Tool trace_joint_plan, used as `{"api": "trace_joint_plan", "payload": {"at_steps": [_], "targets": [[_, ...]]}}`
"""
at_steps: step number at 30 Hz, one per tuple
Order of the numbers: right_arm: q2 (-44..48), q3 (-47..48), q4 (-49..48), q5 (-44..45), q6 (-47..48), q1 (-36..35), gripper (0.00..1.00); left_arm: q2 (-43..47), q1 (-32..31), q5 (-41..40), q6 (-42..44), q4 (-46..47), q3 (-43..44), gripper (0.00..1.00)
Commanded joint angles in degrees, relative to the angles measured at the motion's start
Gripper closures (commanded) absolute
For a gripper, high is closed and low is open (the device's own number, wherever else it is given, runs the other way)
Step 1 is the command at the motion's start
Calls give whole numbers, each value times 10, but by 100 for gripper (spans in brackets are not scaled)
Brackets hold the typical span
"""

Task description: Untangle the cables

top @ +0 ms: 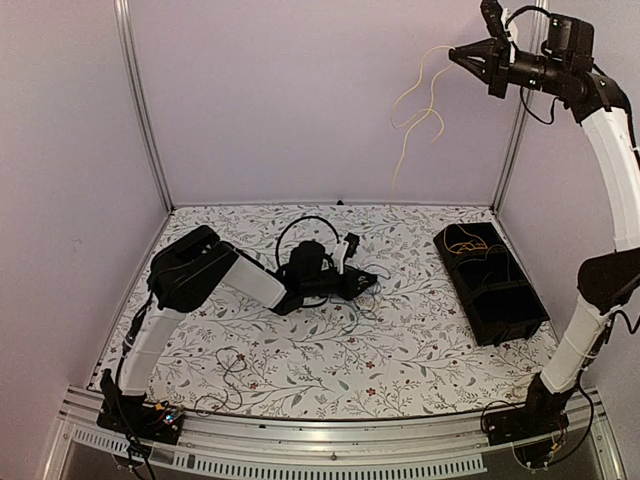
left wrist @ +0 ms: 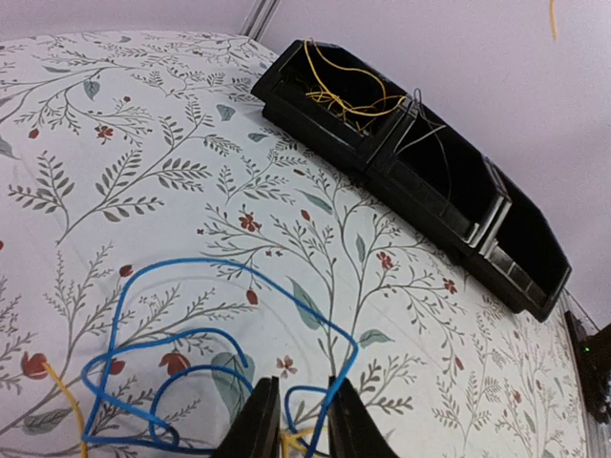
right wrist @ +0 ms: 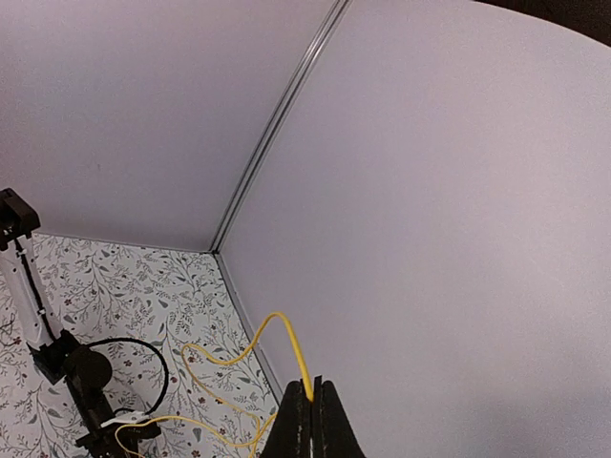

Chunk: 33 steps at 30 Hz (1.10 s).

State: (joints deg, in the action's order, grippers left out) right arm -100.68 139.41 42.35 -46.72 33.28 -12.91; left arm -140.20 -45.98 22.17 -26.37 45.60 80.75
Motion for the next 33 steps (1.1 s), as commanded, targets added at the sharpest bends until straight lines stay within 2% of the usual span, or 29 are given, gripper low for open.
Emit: {"api": "trace_joint_plan", "payload": {"at_steps": [1, 5, 7, 9, 13, 17, 22, 33], "targets": [[-9, 38, -37, -20, -49, 26, 100, 0, 18, -36, -21, -34, -8, 81], [-4, 26, -50, 17, -52, 57, 100, 24, 29, -43, -29, -19, -47, 94], [1, 2, -64, 32, -54, 79, 100, 41, 33, -38, -30, -3, -68, 95], [8, -32, -85, 38, -60, 101, 100, 59, 35, -26, -33, 20, -90, 92], [29, -111, -127, 29, -76, 159, 100, 103, 36, -16, -33, 26, -117, 69], [44, -172, -146, 18, -81, 193, 100, 143, 37, -9, -32, 52, -154, 56], [61, -233, -164, 14, -76, 216, 100, 177, 37, -3, -19, 36, -174, 53], [55, -290, -181, 6, -70, 240, 100, 201, 39, -7, -11, 29, -194, 54]]}}
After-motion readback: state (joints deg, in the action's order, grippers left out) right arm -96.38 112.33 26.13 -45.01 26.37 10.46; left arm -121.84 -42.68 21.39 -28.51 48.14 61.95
